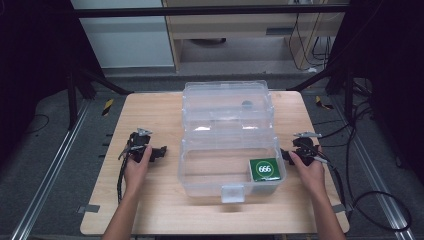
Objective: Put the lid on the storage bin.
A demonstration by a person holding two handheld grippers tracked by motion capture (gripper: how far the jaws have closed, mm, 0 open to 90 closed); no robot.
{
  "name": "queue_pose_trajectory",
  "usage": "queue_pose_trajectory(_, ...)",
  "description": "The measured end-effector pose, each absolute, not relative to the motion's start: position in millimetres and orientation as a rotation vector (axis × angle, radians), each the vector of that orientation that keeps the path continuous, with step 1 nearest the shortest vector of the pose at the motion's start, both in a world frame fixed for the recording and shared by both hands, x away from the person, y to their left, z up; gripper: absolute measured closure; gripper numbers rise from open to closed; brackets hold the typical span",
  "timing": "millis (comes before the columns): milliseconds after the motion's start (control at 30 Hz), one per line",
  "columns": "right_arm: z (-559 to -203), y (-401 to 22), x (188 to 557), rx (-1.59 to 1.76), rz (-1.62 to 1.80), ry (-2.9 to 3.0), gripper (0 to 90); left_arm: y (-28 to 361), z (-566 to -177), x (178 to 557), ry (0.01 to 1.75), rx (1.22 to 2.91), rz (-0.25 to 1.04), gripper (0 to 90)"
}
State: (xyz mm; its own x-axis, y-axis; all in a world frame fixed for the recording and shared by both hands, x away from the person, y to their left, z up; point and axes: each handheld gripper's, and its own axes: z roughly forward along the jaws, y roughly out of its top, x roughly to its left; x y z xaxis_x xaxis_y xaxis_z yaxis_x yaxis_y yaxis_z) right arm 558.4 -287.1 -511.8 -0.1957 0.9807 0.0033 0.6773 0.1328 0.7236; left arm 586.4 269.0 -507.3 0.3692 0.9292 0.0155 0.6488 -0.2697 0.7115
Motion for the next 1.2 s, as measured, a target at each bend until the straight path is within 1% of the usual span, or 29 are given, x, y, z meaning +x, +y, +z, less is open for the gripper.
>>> queue_pose_trajectory(333, -512, -287, 555, 1.575, 0.845, 1.954, 0.7, 270, -507, 586, 1.343, 2.026, 0.58, 0.0)
queue_pose_trajectory(467, -512, -288, 549, 1.526, 0.866, 2.002, 0.7, 271, -506, 583, 1.286, 2.065, 0.544, 0.0)
queue_pose_trajectory(500, -512, -288, 547, 1.495, 0.871, 2.03, 2.2, 271, -504, 581, 1.279, 2.085, 0.534, 0.1)
queue_pose_trajectory(533, -510, -289, 541, 1.443, 0.854, 2.035, 5.7, 270, -500, 575, 1.239, 2.13, 0.541, 3.9)
queue_pose_trajectory(567, -510, -289, 541, 1.443, 0.854, 2.035, 5.7, 270, -500, 575, 1.239, 2.13, 0.541, 3.8)
queue_pose_trajectory(600, -508, -289, 538, 1.405, 0.83, 2.038, 8.1, 268, -495, 569, 1.192, 2.155, 0.561, 3.8)
queue_pose_trajectory(633, -500, -289, 526, 1.314, 0.771, 2.06, 10.2, 267, -490, 564, 1.157, 2.165, 0.574, 3.8)
queue_pose_trajectory(700, -495, -289, 521, 1.279, 0.758, 2.075, 10.6, 264, -479, 553, 1.1, 2.188, 0.574, 4.0)
queue_pose_trajectory(733, -482, -289, 513, 1.21, 0.693, 2.093, 12.8, 261, -474, 548, 1.072, 2.201, 0.573, 4.1)
queue_pose_trajectory(767, -482, -289, 513, 1.21, 0.693, 2.093, 12.8, 259, -468, 542, 1.042, 2.215, 0.577, 4.1)
queue_pose_trajectory(833, -465, -288, 504, 1.139, 0.633, 2.107, 13.1, 253, -454, 531, 0.987, 2.234, 0.592, 4.6)
queue_pose_trajectory(867, -449, -286, 499, 1.081, 0.616, 2.131, 14.1, 250, -446, 526, 0.961, 2.238, 0.592, 4.6)
queue_pose_trajectory(900, -449, -286, 499, 1.081, 0.616, 2.131, 14.1, 247, -439, 521, 0.936, 2.24, 0.593, 4.6)
queue_pose_trajectory(967, -432, -282, 496, 1.035, 0.612, 2.155, 15.0, 240, -423, 512, 0.874, 2.264, 0.605, 4.7)
queue_pose_trajectory(1000, -415, -278, 494, 0.977, 0.589, 2.185, 16.7, 233, -406, 504, 0.814, 2.29, 0.613, 4.8)
queue_pose_trajectory(1200, -369, -270, 499, 0.899, 0.609, 2.247, 14.7, 209, -371, 488, 0.712, 2.29, 0.58, 4.9)
